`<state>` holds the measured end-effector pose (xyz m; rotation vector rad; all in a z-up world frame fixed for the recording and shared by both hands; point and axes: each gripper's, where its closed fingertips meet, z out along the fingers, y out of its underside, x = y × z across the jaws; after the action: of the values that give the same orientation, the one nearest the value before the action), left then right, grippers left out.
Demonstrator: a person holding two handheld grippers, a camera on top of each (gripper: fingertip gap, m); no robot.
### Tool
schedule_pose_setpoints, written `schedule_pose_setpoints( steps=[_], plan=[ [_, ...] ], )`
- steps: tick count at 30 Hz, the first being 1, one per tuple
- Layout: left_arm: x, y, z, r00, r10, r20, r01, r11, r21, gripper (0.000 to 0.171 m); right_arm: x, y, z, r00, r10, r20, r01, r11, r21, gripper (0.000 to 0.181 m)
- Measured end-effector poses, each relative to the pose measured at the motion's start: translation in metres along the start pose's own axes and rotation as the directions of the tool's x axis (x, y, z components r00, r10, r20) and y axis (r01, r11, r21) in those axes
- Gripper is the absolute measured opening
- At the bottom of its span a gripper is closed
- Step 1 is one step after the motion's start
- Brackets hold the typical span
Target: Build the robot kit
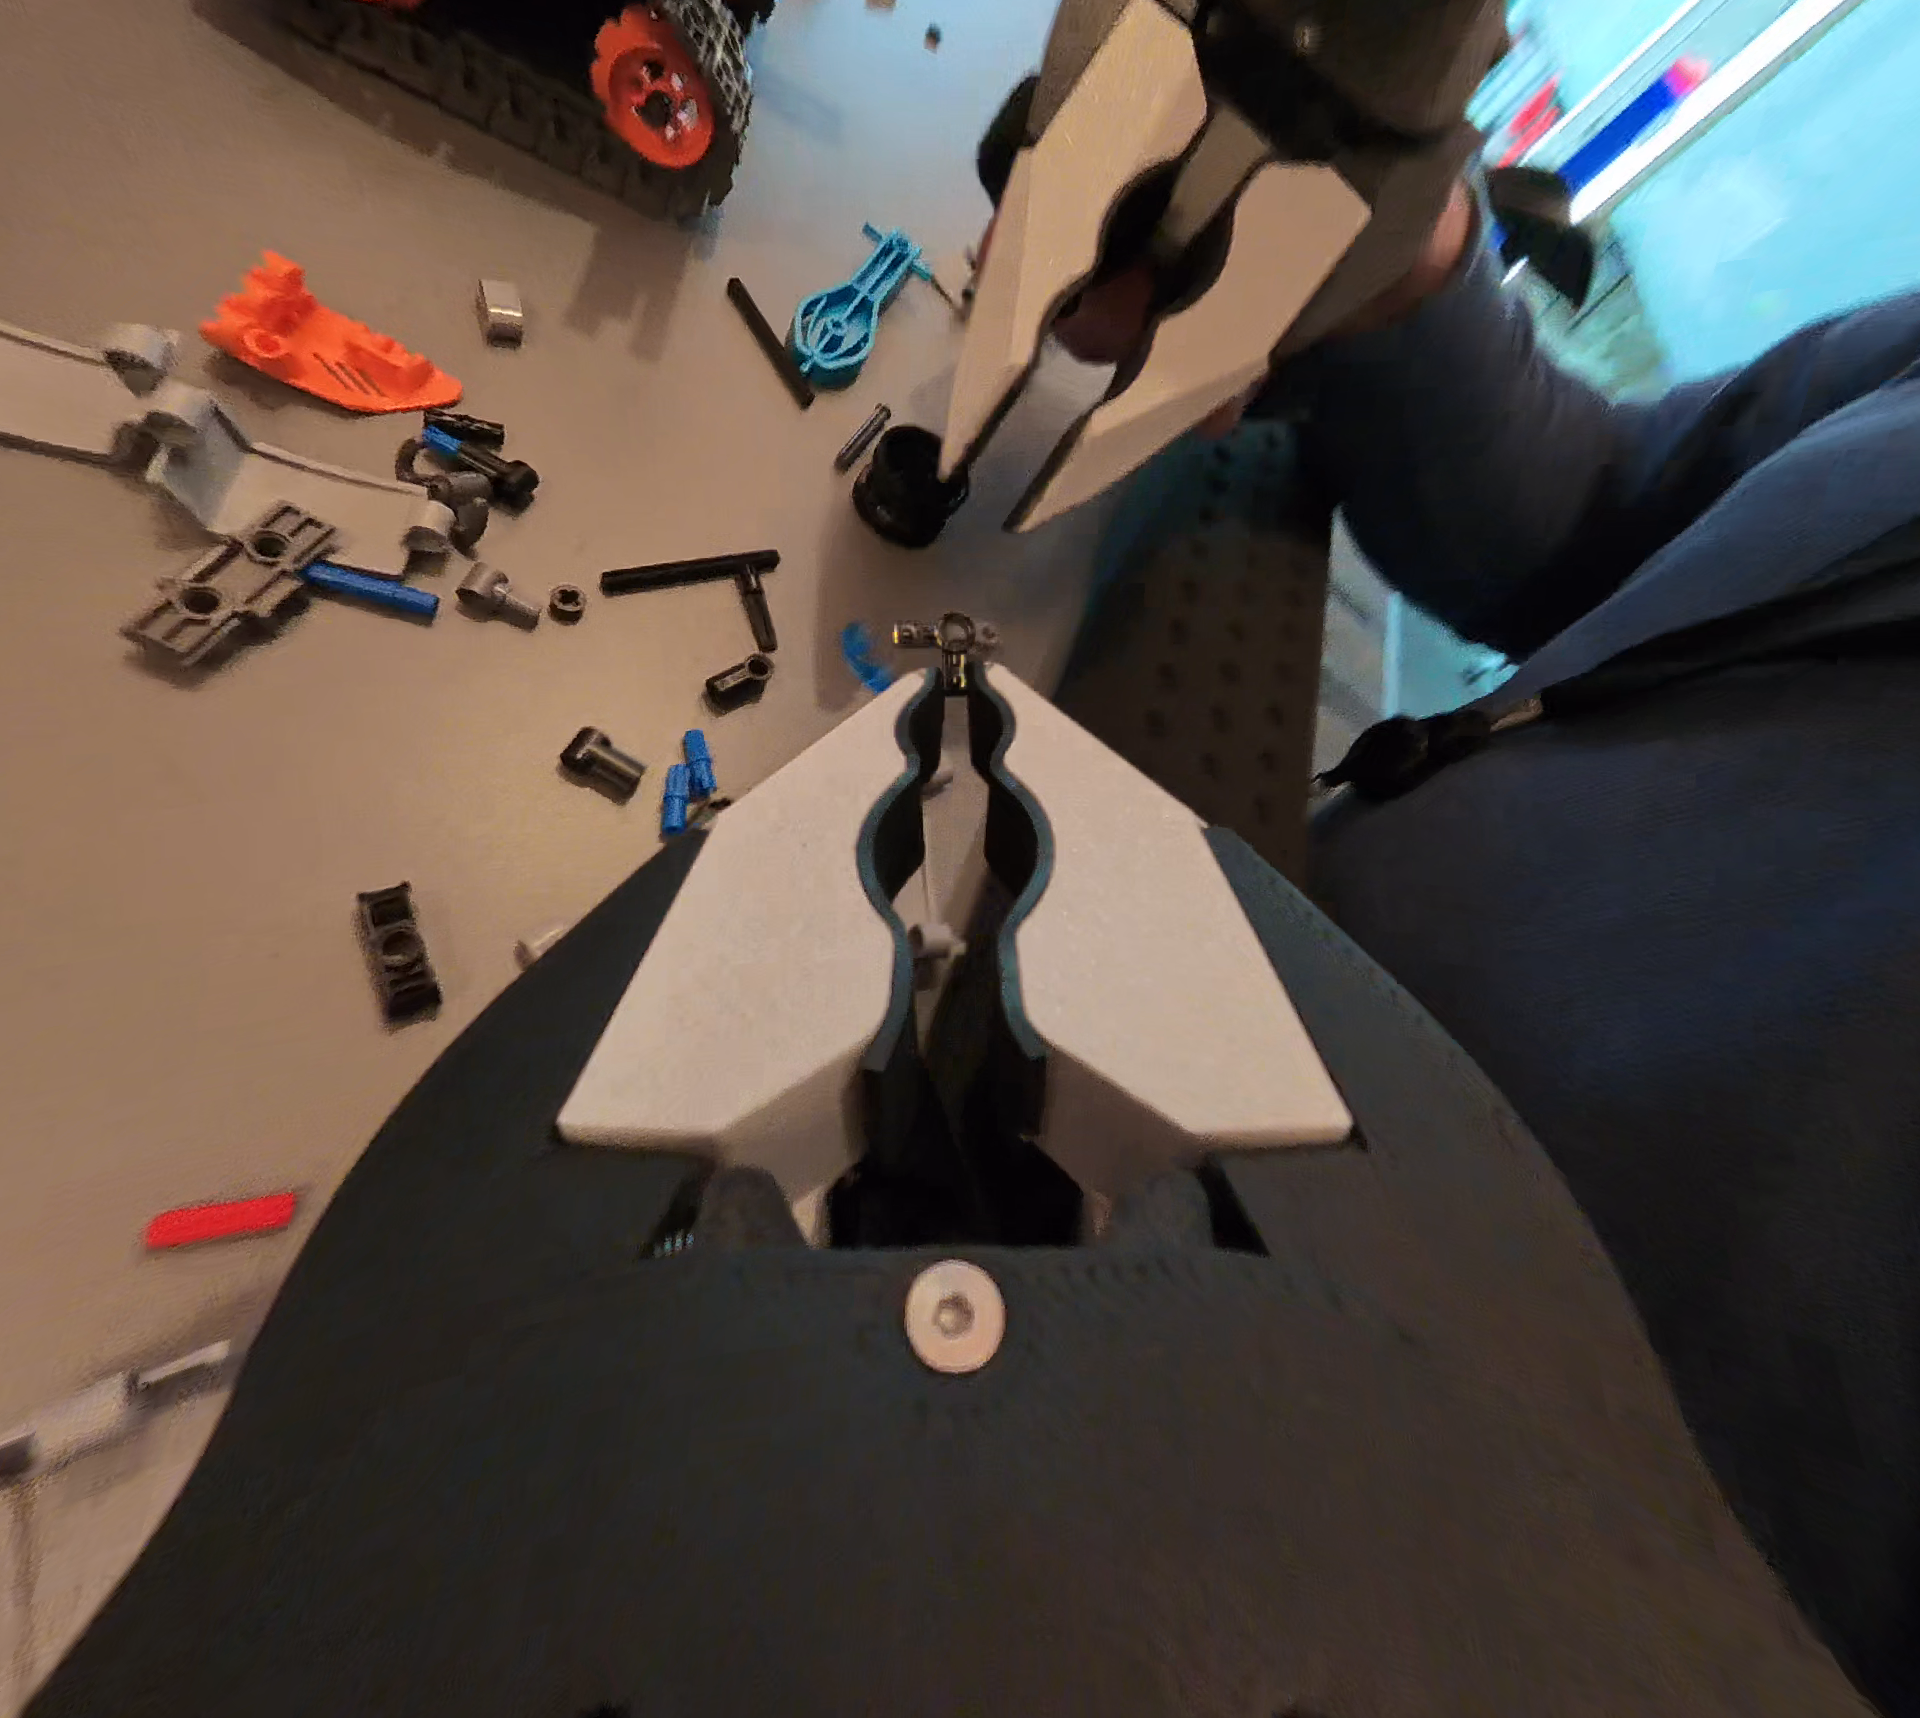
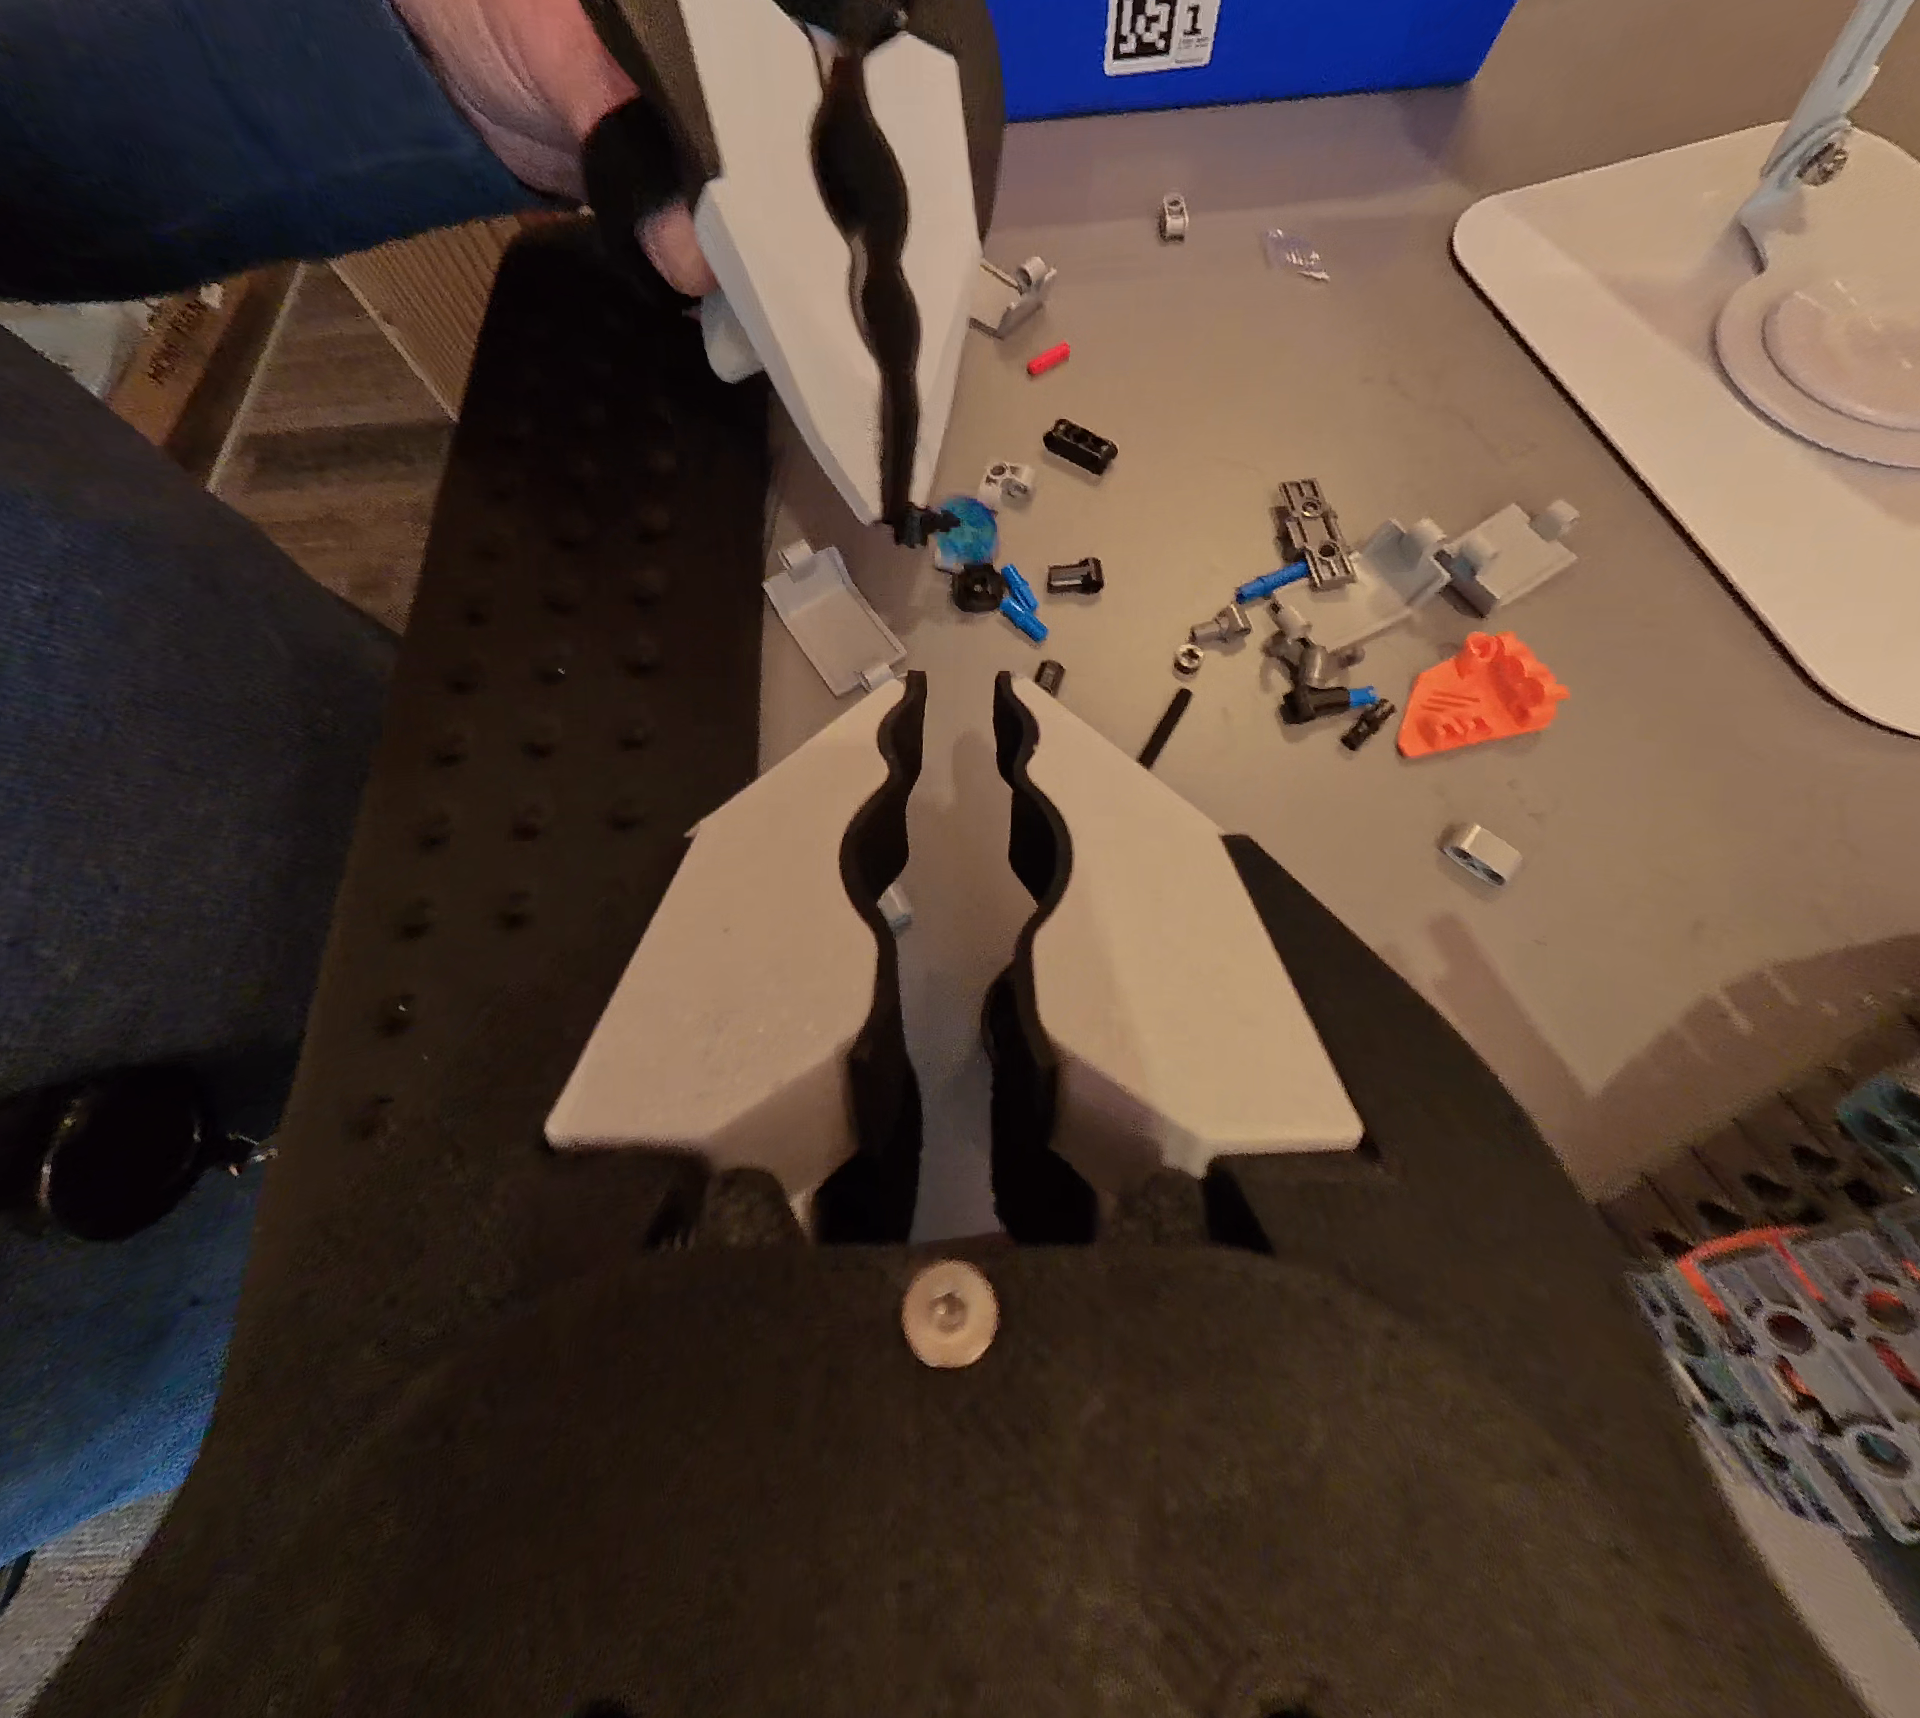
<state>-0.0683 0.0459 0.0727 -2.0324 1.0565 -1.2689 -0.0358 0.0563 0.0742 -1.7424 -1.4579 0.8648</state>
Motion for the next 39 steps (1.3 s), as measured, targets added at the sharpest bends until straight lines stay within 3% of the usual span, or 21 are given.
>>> schedule_pose_setpoints(
  steps=[3, 6, 14, 18, 34, 39],
  plan=[
    [-0.003, 0.0, 0.003, 0.992, -0.117, -0.049, 0.117, 0.993, 0.005, 0.002, -0.004, -0.006, 0.004, 1.0, -0.009, 0.007, 0.008, 1.0, 0.015, 0.012],
    [0.0, -0.008, 0.001, 0.979, -0.17, -0.113, 0.174, 0.984, 0.028, 0.002, -0.006, -0.007, 0.01, 0.993, -0.117, -0.023, 0.117, 0.993, -0.011, 0.013],
    [0.027, -0.012, 0.001, 0.94, -0.132, -0.315, 0.125, 0.991, -0.043, 0.002, -0.021, -0.029, 0.001, 0.866, -0.489, -0.099, 0.491, 0.871, -0.004, 0.011],
    [0.04, -0.01, 0.001, 0.905, -0.133, -0.403, 0.103, 0.99, -0.095, 0.002, -0.036, -0.032, -0.002, 0.803, -0.593, -0.056, 0.594, 0.804, 0.008, 0.007],
    [0.073, -0.002, 0.007, 0.773, -0.141, -0.618, 0.018, 0.979, -0.202, 0.002, -0.064, -0.025, -0.012, 0.739, -0.67, 0.072, 0.669, 0.742, 0.034, 0.007],
    [0.074, -0.006, 0.012, 0.764, -0.142, -0.63, 0.018, 0.98, -0.199, 0.002, -0.063, -0.023, -0.017, 0.774, -0.627, 0.085, 0.627, 0.778, 0.038, 0.005]
  ],
)
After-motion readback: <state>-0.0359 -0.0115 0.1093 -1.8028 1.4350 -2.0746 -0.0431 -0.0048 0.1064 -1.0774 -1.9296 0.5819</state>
